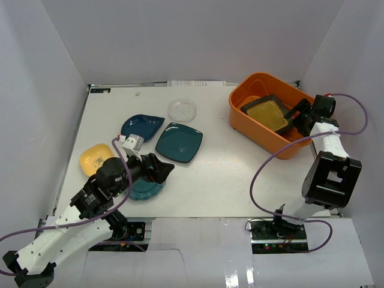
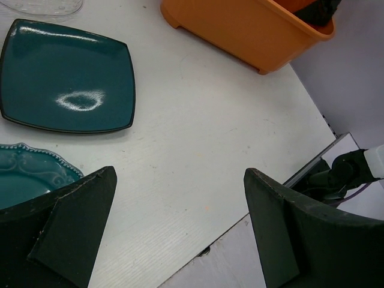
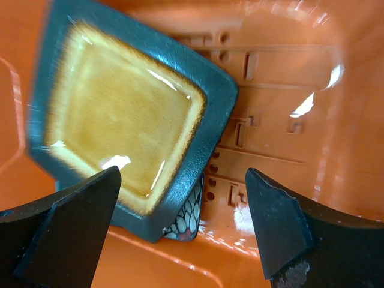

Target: Place the plates into the plastic bin on the countertop

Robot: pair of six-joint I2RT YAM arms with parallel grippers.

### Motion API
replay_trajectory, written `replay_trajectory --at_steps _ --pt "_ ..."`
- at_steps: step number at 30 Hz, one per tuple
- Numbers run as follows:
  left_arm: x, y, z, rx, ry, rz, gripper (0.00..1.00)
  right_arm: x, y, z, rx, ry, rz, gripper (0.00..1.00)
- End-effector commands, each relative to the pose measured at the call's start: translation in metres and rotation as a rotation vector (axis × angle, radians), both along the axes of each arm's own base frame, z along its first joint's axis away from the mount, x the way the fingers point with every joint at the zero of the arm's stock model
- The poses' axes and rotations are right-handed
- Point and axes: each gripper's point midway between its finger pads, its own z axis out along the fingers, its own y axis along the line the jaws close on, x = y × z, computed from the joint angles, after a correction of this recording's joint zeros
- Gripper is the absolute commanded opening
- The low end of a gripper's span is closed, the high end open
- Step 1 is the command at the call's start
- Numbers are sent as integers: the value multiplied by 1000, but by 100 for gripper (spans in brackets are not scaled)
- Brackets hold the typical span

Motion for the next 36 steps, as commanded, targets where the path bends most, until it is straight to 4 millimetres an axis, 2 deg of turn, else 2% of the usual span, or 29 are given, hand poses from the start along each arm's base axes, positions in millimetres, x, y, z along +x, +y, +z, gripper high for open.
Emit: replay_trajectory --at_steps 1,3,4,6,7,8,9,10,11,12,13,14,15,16,17,18,20,21,25,26,27,28,29,31,32,33,34,35,36 --pt "1 7 10 4 -16 31 98 -6 -16 67 -136 -134 -48 90" --pt "2 11 14 9 -21 47 98 -9 -4 86 -142 -188 -18 91" --pt "3 13 16 11 -26 55 98 -15 6 107 -150 -251 10 92" --pt "5 19 19 15 -36 86 98 -23 44 116 -130 -301 112 95" --pt "5 21 19 18 -35 97 98 -30 64 138 -128 -382 166 97" --pt "8 24 18 23 -34 121 98 -39 101 131 -99 -387 257 100" --pt "8 27 16 25 -18 136 98 -47 120 131 -80 -403 302 100" --pt "8 28 15 25 -13 148 98 -59 148 145 -59 -473 365 94" --pt "10 32 13 30 -11 171 98 -77 193 123 1 -446 473 93" --pt "11 34 10 34 -4 185 98 -88 211 115 31 -445 508 92" --pt "11 36 9 30 0 199 98 -107 244 110 75 -450 590 90" --pt "13 41 8 34 -1 225 98 -118 262 90 132 -430 612 90" --pt "13 43 5 39 2 232 98 -123 278 80 162 -418 643 89" --pt "13 44 5 40 1 238 98 -139 302 68 196 -394 706 89" --pt "13 45 3 46 4 243 98 -140 315 66 233 -406 719 89" --pt "13 47 1 50 4 252 98 -142 322 40 226 -347 723 89" --pt "13 48 -1 49 8 256 98 -145 339 28 261 -328 734 89" --pt "13 48 -2 50 9 254 98 -148 345 8 293 -278 726 89" --pt "15 50 0 49 1 272 98 -138 358 -15 406 -273 647 88" --pt "15 51 1 49 -2 274 98 -132 364 -29 418 -253 635 86" --pt "16 50 0 52 -1 273 98 -126 371 -30 454 -245 617 80" --pt "16 50 -1 54 0 271 98 -123 377 -33 480 -236 614 77" --pt "16 49 -1 58 -1 270 98 -119 387 -44 512 -223 618 74" --pt "17 49 -3 67 4 269 98 -112 400 -47 599 -209 583 67" --pt "17 48 -3 67 5 270 98 -113 405 -67 618 -162 571 64" --pt "17 48 -3 67 6 268 98 -107 414 -58 693 -187 550 61" --pt "17 49 -3 64 4 271 98 -107 417 -75 711 -149 527 61" --pt "17 49 -3 65 3 273 98 -104 427 -66 774 -169 519 60" --pt "17 49 -3 63 2 273 98 -106 430 -72 790 -152 510 60"
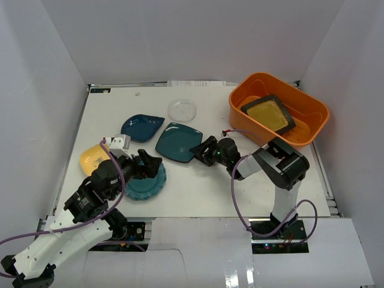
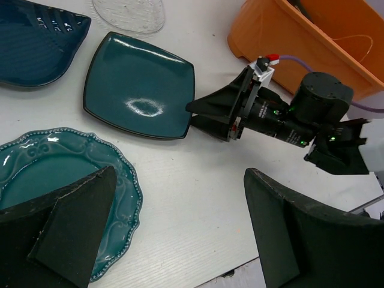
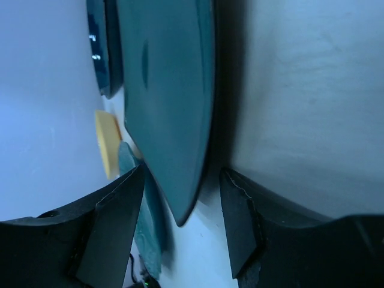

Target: Place the plates into the plastic bin on the countertop

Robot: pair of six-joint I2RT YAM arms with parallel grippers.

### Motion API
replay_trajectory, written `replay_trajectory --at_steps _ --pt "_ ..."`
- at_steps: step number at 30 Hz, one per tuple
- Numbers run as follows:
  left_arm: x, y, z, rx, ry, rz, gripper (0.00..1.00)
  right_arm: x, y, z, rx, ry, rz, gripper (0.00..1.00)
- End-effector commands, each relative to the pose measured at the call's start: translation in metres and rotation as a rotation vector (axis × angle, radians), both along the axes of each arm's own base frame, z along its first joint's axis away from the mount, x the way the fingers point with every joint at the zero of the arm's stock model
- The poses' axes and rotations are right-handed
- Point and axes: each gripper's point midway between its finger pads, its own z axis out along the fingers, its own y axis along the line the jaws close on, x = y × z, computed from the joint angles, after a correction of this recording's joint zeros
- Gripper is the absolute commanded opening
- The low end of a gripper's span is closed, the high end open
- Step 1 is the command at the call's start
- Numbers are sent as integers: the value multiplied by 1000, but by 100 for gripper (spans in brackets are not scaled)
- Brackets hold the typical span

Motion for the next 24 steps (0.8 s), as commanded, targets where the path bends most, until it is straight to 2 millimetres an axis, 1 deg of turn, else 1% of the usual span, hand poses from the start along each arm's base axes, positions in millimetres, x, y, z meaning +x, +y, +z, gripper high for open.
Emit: replay_trajectory --at_steps 1,2,4,5,8,11,13,14,15,17,18,20,21,22,23,24 --pt "1 2 -2 13 0 13 98 6 26 6 179 51 -35 60" --pt "1 2 -3 15 2 12 98 4 32 4 190 65 -33 60" --pt "1 3 -3 18 2 14 98 2 35 -1 202 98 -59 60" --pt "2 3 -3 17 3 16 98 -4 37 -3 199 109 -61 60" --pt "2 3 -2 15 0 18 98 -16 34 -14 169 143 -96 59" --pt "1 3 -1 11 -4 18 98 -21 34 -20 167 166 -118 57" --pt "1 3 0 10 -5 18 98 -17 34 -28 172 178 -142 52" --pt "1 4 -1 10 -6 21 98 -14 34 -28 187 185 -159 46" --pt "1 4 0 10 -8 19 98 -11 31 -32 186 185 -184 44" --pt "1 5 0 7 -11 22 98 -8 28 -33 186 180 -209 32" --pt "0 6 1 4 -14 22 98 -10 25 -34 179 179 -218 29" --pt "0 7 3 -2 -19 25 98 -8 19 -28 175 152 -243 21" --pt "0 7 4 -4 -22 25 98 -12 12 -32 144 144 -249 18" --pt "0 7 4 -5 -23 24 98 -9 9 -23 145 117 -263 11" --pt "0 7 4 -4 -22 25 98 -9 7 -21 135 105 -264 8" --pt "0 6 3 -2 -19 24 98 -9 4 -14 130 76 -263 8"
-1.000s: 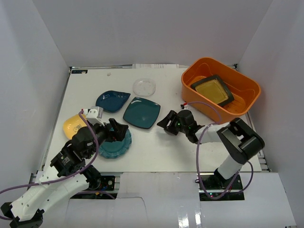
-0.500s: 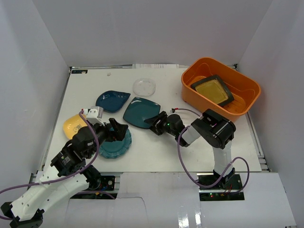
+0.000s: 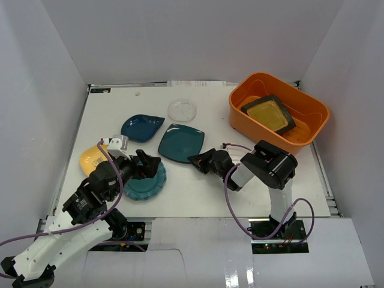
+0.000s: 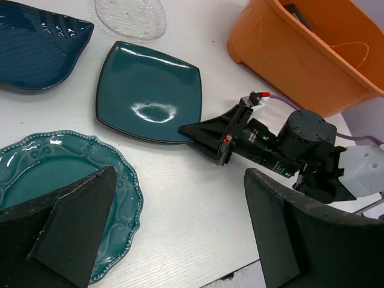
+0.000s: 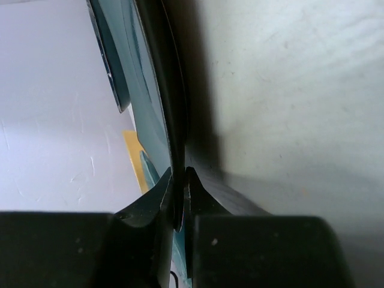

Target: Place the plates into the plastic bin on the countertop

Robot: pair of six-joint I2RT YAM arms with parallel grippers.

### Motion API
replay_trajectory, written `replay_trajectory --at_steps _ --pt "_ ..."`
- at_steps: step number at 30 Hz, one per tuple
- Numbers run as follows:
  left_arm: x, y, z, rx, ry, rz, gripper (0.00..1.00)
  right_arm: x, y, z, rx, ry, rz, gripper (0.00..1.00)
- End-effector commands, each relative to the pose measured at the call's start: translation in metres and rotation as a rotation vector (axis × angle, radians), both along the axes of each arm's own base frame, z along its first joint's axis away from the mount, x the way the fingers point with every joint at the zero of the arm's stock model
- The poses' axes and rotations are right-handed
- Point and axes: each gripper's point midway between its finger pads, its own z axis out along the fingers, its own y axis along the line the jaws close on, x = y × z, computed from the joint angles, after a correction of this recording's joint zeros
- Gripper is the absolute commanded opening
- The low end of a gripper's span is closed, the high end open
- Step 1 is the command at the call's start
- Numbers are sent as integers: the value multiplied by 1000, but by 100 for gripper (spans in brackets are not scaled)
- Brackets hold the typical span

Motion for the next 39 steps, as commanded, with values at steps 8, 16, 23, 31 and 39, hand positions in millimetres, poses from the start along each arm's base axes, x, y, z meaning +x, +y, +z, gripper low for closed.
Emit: replay_trajectory --at_steps 8,16,23,31,39 --pt "-1 4 4 -5 -19 11 98 -26 -42 48 -91 -193 -19 8" --pt "-3 13 13 -30 -50 40 98 -32 -61 165 -183 -479 26 8" --pt "-5 15 17 -46 -64 39 98 4 -118 288 -177 -683 -87 8" --pt "-7 10 15 -44 -57 10 98 78 -256 326 -315 -643 -283 8" --pt "-8 8 14 -43 -53 -5 98 123 -348 282 -384 -475 -416 8"
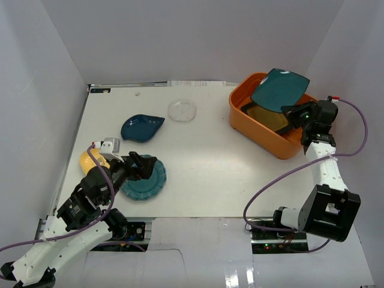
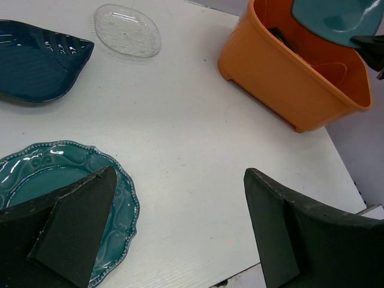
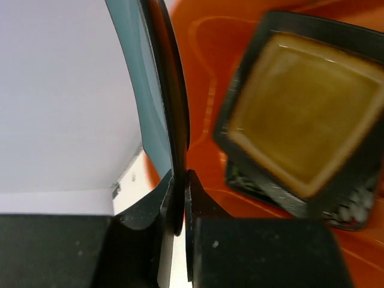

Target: Place the plates into the plastic bin on the countertop

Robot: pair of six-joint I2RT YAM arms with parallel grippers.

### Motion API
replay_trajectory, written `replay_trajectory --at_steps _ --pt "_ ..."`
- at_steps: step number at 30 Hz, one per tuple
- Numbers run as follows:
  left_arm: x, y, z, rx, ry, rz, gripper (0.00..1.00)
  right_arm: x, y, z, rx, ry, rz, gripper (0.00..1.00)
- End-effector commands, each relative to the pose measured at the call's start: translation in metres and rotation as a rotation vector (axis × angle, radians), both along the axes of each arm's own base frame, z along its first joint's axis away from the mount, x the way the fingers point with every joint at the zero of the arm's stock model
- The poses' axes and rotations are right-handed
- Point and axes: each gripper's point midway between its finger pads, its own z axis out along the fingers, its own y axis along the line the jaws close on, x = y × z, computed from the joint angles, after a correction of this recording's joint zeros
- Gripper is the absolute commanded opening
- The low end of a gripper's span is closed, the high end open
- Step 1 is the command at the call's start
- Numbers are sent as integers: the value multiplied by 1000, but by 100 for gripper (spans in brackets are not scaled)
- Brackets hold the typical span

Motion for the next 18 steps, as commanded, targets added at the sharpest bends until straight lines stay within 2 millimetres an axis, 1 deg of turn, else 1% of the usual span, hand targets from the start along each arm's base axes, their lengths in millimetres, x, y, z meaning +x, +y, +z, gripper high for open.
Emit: replay_trajectory --at_steps 1,2,3,4,6,7,8,10,11,12,17,18 --pt "-1 -3 -2 11 5 -19 98 9 0 40 -42 -123 86 8" --pt "-1 -3 -2 11 5 -20 98 12 -3 29 -39 -94 81 8" --pt "-1 -4 -3 12 8 -20 98 12 -9 23 -40 -82 65 8" --pt "-1 -3 -4 16 10 -19 98 12 -12 10 -43 -56 55 8" --pt "0 -4 -5 19 14 -20 98 12 -17 -3 -41 -28 47 8" --pt "0 -5 -6 22 17 -20 98 13 -18 -9 -42 -13 48 8" --pt "1 -5 -7 24 20 -22 98 14 -20 -21 -38 14 47 8" --pt "2 -7 -10 36 32 -23 98 16 -22 -35 -35 47 49 8" --pt "3 -8 -12 42 38 -23 98 16 -24 -46 -40 71 45 8" --pt "3 -8 -12 43 40 -25 98 15 -24 -48 -39 78 44 8" --pt "3 -8 -12 43 38 -22 98 13 -29 -78 -47 165 43 8" --pt "3 -8 -12 43 40 -21 98 11 -29 -83 -51 178 44 9"
